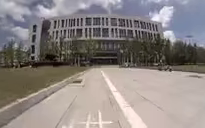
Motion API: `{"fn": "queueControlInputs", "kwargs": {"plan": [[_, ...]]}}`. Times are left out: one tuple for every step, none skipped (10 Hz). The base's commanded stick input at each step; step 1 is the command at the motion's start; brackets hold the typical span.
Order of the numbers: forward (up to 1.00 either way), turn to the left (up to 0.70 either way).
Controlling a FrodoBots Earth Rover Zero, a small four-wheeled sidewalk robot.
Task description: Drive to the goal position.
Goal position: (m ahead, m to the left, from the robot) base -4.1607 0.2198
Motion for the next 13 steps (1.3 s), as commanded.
{"fn": "queueControlInputs", "kwargs": {"plan": [[0.00, 0.00], [0.00, 0.00], [0.00, 0.00], [0.00, 0.00], [0.00, -0.05], [0.00, -0.43], [0.00, -0.70], [0.00, -0.70], [0.00, -0.70], [0.00, -0.70], [0.00, -0.70], [0.00, -0.70], [0.00, -0.70]]}}
